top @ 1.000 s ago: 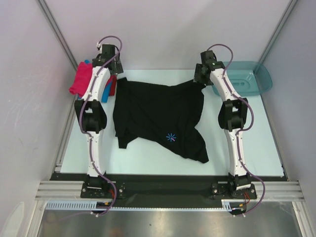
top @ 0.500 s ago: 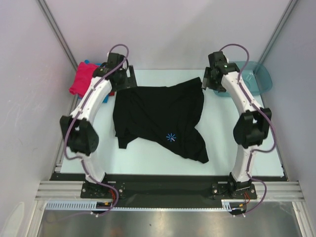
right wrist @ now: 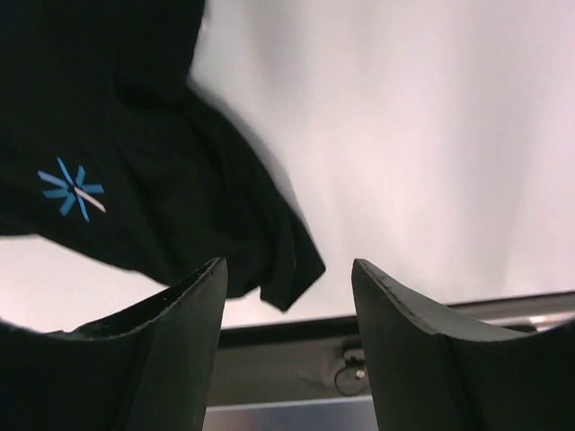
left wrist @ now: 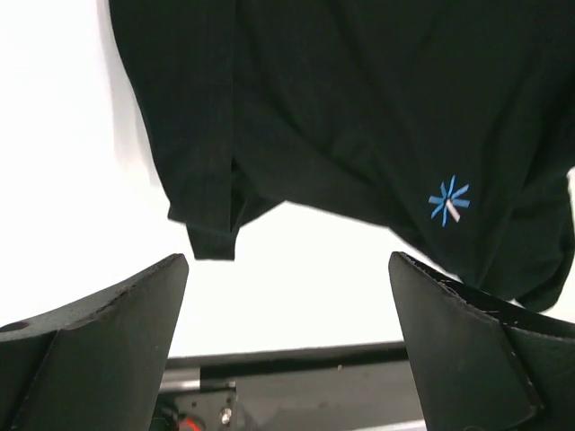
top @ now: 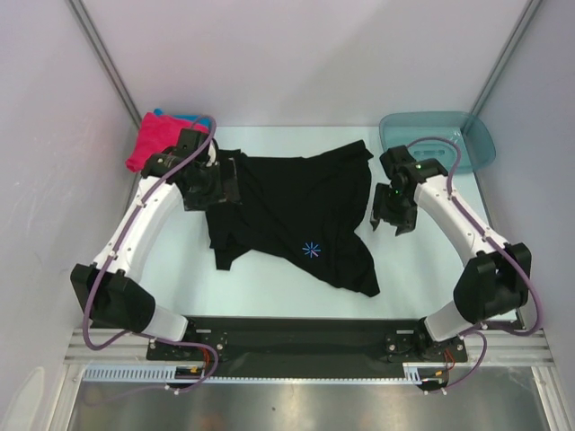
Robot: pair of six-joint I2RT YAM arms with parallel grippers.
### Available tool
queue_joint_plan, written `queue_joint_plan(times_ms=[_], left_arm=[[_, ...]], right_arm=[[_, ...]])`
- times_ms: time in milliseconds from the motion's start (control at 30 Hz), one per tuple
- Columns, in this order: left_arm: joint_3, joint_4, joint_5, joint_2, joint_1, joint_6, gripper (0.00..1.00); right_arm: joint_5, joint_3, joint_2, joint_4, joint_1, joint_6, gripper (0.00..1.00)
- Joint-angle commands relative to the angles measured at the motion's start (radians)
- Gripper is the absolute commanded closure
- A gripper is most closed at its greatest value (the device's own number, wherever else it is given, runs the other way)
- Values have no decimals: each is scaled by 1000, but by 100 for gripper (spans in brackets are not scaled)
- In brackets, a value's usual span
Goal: Fold and stack the t-shirts
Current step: Flatten the tshirt out
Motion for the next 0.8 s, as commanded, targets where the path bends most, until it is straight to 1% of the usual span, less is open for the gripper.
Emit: queue_joint_plan(times_ms=[0,133,200,233,267,367,467,600,767], left_arm=[[22,-90,30,15,-5,23,0],[-2,-104,48,10,-5,33,0],[-5,-97,50,-2,-4,38,0],[-7,-97,51,1,-5,46,0],[-2,-103,48,1,-5,47,0],[19,-110,31,9,-4,52,0],[54,-112,22,19,-5,53,0],[99,-117,10,39,-5,56,0],[136,-120,-7,56,-5,70,0]], right_arm=[[-51,-60,-94,-43,62,53,37],[-106,-240,-174,12,125,129,37],[-111,-281,-205,32,155,160,37],[-116,-302,-212,44,166,178,37],[-132,-360,-220,70,174,186,37],[-123,-443,-220,111,192,203,37],[-117,-462,-211,162,198,203,38],[-109,-495,-176,239,205,193,43],[-91,-494,-136,303,211,179,46]])
